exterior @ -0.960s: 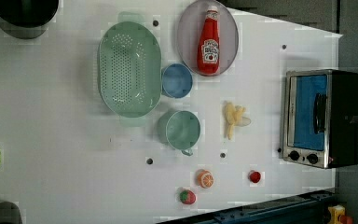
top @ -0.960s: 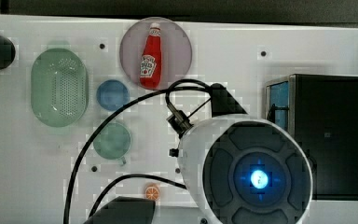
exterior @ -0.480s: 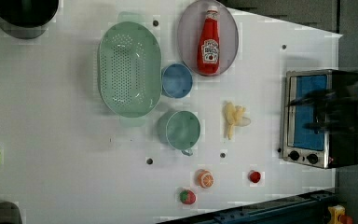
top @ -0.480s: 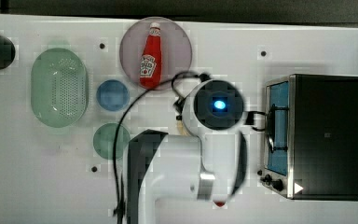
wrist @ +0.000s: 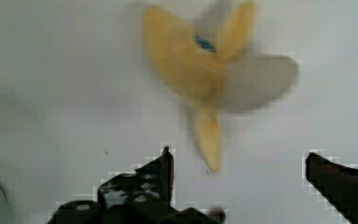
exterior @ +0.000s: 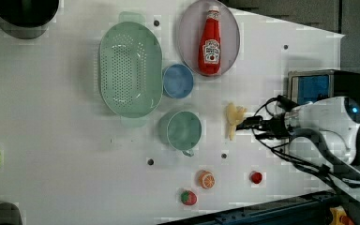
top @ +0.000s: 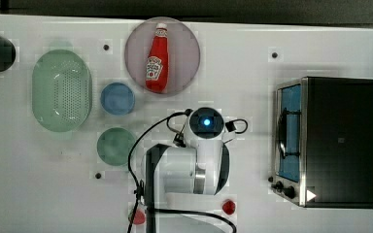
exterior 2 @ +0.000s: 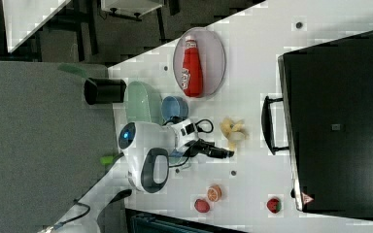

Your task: Pick Banana and place it in mug.

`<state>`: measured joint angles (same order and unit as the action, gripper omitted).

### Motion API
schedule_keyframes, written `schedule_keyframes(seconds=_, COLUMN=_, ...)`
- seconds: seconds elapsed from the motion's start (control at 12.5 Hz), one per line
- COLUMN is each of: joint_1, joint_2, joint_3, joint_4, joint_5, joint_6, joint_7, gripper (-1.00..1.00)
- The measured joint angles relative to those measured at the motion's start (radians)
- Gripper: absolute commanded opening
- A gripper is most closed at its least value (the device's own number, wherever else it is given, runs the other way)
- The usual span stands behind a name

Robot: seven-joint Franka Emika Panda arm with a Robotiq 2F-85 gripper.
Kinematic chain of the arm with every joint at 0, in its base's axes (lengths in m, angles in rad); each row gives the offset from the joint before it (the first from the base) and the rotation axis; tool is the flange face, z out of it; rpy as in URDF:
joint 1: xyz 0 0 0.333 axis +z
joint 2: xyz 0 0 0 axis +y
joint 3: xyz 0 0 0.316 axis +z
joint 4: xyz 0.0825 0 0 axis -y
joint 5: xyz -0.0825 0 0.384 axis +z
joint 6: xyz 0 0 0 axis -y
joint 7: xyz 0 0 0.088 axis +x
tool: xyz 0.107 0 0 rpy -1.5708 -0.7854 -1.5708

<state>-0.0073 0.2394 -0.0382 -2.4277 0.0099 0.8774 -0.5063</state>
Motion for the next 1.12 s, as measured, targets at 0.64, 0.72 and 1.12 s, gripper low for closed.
schedule_keyframes(seconds=0.64, joint_1=0.005, joint_2=0.139, joint_3=0.011, joint_4=0.035, joint_5=-0.013, joint_6=0.241, joint_7=-0.191, gripper=0.93)
schedule_keyframes(seconds=0.72, joint_1=0.006, joint_2=0.146, joint_3=0.016, joint_4=0.025, joint_5=-0.024, joint_6=0.242, joint_7=-0.205, gripper=0.69)
schedule_keyframes(seconds=1.12, joint_1=0.004, joint_2=0.153, joint_3=0.003, joint_4=0.020, joint_5=-0.030, joint_6=0.253, joint_7=-0.212, gripper=-0.40)
